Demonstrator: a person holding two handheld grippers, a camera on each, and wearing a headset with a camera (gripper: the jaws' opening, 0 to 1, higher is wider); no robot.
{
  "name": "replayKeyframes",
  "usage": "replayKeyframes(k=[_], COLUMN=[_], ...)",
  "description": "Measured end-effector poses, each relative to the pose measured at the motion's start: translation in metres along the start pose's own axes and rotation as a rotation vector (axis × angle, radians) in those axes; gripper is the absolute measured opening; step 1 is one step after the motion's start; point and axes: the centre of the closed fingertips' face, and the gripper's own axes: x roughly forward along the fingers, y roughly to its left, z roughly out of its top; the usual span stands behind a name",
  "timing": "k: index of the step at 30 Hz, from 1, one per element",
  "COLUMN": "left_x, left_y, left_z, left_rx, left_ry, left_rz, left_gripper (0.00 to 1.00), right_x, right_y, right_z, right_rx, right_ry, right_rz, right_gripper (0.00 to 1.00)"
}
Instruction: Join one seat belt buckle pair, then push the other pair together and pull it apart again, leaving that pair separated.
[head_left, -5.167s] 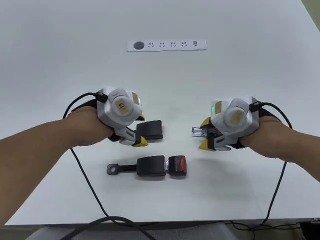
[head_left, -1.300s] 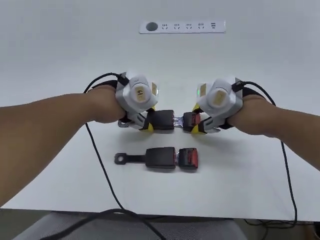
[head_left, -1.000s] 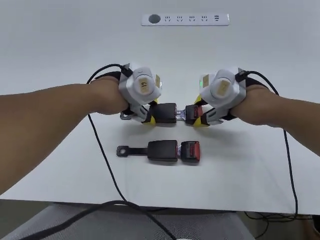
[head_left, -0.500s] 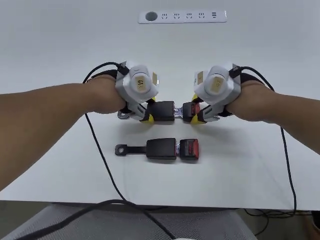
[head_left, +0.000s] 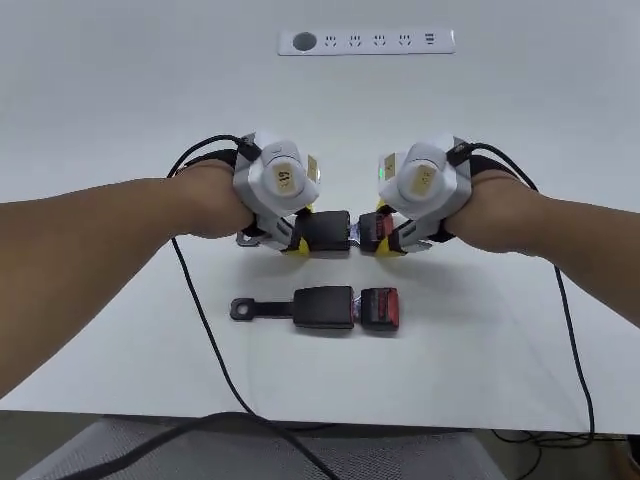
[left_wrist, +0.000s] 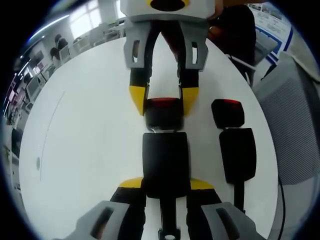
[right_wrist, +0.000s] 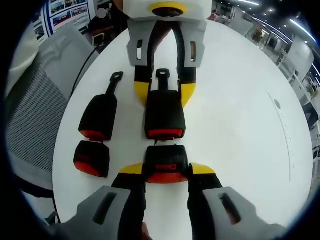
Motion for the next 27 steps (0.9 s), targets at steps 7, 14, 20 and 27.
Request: replayKeyframes(k=[7, 14, 20, 27], left_x=[0.0006, 0.0011, 0.0026, 0.0016], left_y=[0.0009, 0.0018, 0.0020, 0.0007], left_z=[-0.0008, -0.0015, -0.0028, -0.0019], left_rx=[0.000, 0.003, 0.002, 0.006], left_ry=[-0.010, -0.004, -0.001, 0.003], left_rz=[-0.005, -0.004, -0.005, -0.002], left_gripper=[0.31, 0.31, 0.31, 0.31], right_x=[0.0004, 0.0010, 0.0022, 0.0033], right_y=[-0.0011, -0.0027, -0.0036, -0.0028], right_z=[0.0007, -0.0008, -0.0008, -0.0019], right_rx=[0.008, 0.016, 0.022, 0.021], right_ry=[-0.004, -0.005, -0.004, 0.003], right_rz=[-0.004, -0.003, -0.005, -0.008], right_gripper=[0.30, 0.31, 0.31, 0.31])
